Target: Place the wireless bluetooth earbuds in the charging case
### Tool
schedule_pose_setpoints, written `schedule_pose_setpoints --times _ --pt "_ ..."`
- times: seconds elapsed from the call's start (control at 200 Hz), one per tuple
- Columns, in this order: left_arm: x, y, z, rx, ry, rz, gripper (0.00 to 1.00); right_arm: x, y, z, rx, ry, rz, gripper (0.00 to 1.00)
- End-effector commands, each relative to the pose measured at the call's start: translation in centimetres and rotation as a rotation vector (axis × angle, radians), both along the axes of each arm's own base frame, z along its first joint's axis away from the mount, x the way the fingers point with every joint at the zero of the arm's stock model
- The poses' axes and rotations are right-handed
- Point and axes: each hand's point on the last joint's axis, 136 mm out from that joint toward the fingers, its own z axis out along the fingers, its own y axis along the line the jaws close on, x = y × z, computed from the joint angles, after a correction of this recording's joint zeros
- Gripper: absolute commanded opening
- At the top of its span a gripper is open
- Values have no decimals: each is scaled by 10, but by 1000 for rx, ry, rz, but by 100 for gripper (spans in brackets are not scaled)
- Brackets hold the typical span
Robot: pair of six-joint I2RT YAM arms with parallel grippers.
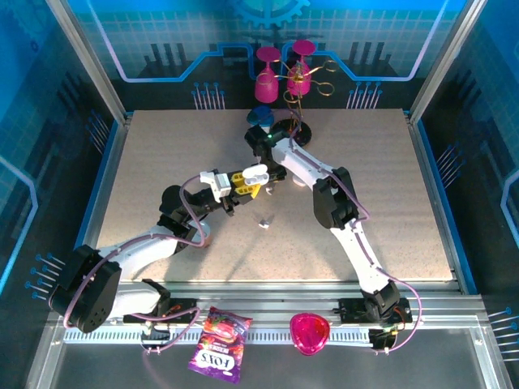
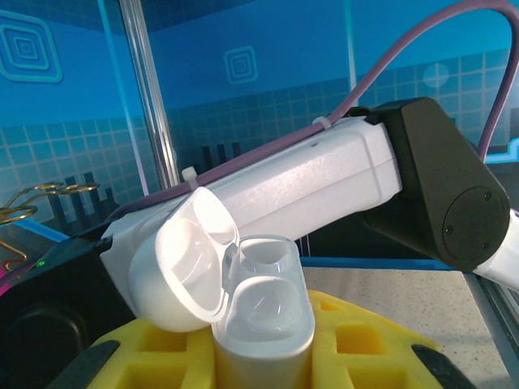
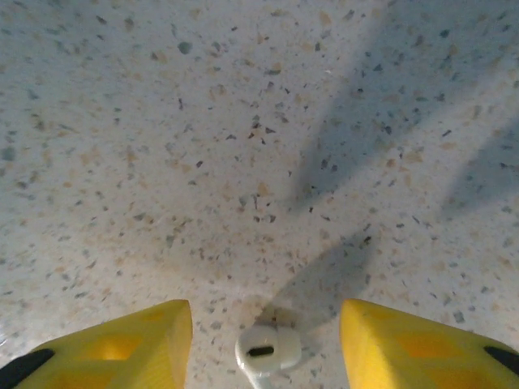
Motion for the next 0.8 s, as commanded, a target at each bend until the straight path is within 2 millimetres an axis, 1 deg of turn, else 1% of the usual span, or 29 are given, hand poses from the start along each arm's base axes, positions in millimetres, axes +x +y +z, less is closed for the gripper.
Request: schedule_pose_setpoints --times 0.0,0.145,0.29,0.365,0.62,0.705,0.795 --pt "-3 -1 14 -8 -50 -1 0 -10 -1 -7 -36 55 38 49" --pt "-2 -2 11 -7 -45 -1 0 -20 2 -19 -31 110 60 41" --pt "-1 -2 10 -11 -44 -3 0 -28 2 -24 -48 136 76 37" --pt "-1 -2 11 -12 -43 -6 0 -31 1 -23 -55 145 77 35" --pt "-2 -2 10 -11 -42 -5 0 -38 -1 -15 -61 150 85 35" --pt "-2 -2 10 -12 -42 -5 0 -38 -1 -15 -55 146 87 33" --pt "-1 -3 11 -13 -44 -7 0 -38 -2 -20 -57 150 81 30"
